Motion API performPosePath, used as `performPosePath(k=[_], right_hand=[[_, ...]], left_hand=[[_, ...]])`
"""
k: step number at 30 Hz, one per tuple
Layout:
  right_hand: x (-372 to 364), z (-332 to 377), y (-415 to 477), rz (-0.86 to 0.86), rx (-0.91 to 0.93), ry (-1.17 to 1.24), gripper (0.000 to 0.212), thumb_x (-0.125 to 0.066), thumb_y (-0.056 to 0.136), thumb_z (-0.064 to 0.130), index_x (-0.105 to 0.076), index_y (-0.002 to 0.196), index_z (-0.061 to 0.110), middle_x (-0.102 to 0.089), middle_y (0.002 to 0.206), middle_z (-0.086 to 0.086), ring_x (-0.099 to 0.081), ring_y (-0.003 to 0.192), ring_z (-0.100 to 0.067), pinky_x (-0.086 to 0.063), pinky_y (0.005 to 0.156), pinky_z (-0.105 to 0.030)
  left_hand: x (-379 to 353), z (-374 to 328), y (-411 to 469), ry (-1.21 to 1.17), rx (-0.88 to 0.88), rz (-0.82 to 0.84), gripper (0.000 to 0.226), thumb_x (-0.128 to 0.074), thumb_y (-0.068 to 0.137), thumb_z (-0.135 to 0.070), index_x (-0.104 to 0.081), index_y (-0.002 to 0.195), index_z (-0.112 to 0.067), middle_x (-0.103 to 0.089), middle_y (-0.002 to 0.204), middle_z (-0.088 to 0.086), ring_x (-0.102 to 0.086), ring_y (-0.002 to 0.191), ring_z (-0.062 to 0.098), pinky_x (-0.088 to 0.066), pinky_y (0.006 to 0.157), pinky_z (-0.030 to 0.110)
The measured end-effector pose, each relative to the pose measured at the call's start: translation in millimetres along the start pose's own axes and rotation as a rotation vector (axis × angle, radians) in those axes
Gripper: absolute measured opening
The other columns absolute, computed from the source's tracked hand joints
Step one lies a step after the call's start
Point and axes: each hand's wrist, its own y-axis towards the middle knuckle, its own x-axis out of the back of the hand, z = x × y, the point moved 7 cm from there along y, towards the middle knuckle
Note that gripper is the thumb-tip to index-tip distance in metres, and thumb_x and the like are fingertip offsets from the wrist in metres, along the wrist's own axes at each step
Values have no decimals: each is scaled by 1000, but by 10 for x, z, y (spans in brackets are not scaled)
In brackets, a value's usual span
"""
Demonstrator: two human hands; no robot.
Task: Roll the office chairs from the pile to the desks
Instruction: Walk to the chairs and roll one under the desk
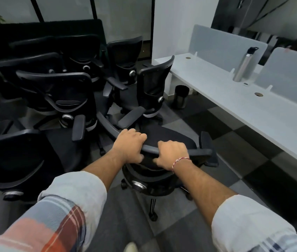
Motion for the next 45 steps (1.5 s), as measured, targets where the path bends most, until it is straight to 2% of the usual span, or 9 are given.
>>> performPosePath(k=[3,6,10,13,19,27,34,42,45], right_hand=[[-12,-353,-237,-16,-7,-57,46,-63,76,63,-55,97,23,-67,96,-2,-65,90,-27,-38,67,-34],[7,-626,-403,13,13,-73,49,-62,73,70,-48,87,26,-66,93,0,-64,90,-26,-39,67,-34],[12,-790,-636,25,11,-87,52,-59,70,77,-47,82,28,-61,80,2,-63,83,-24,-37,65,-33],[-14,-768,-811,13,6,-92,53,-57,70,79,-46,80,28,-50,69,7,-61,75,-23,-37,63,-33],[-54,-701,-1153,-7,-41,-111,56,-55,72,80,-44,81,26,-40,62,8,-48,64,-22,-36,60,-33],[-61,-710,-1759,2,-157,-116,56,-54,72,81,-45,81,26,-43,62,8,-50,63,-20,-37,60,-32],[-105,-615,-2294,-9,-275,-130,58,-52,72,82,-44,81,25,-48,66,8,-49,63,-21,-34,59,-33],[-122,-436,-2987,2,-434,-113,57,-51,72,82,-43,81,26,-46,65,9,-50,62,-20,-34,58,-33],[-134,-394,-3251,-2,-481,-118,59,-50,73,82,-44,82,25,-53,69,6,-59,68,-21,-34,58,-33]], left_hand=[[30,-328,13,-79,-53,13,48,-70,70,-54,-38,86,-22,-59,91,-3,-55,91,24,-39,74,36],[15,-511,-18,-160,-18,45,57,-71,72,-67,-45,97,-23,-56,104,-2,-52,101,22,-45,81,38],[-18,-699,-91,-99,-9,111,60,-66,72,-75,-42,96,-26,-55,107,-5,-54,105,20,-43,75,36],[-16,-795,-184,-67,-18,124,56,-63,73,-76,-43,93,-28,-59,103,-7,-60,101,19,-43,71,35],[55,-969,-379,-46,-34,86,47,-58,73,-76,-46,84,-32,-60,87,-12,-63,88,16,-46,66,33],[172,-1359,-666,-26,-145,31,46,-54,74,-75,-47,83,-30,-54,75,-11,-63,78,16,-35,60,32],[211,-1625,-907,-20,-256,41,44,-53,75,-74,-48,82,-30,-57,74,-10,-56,67,14,-38,59,31],[316,-1984,-1214,1,-436,33,43,-54,76,-72,-46,80,-30,-52,71,-10,-52,67,15,-38,61,31],[361,-2158,-1348,-5,-504,19,43,-54,76,-72,-46,80,-30,-52,70,-11,-56,68,16,-38,61,31]])
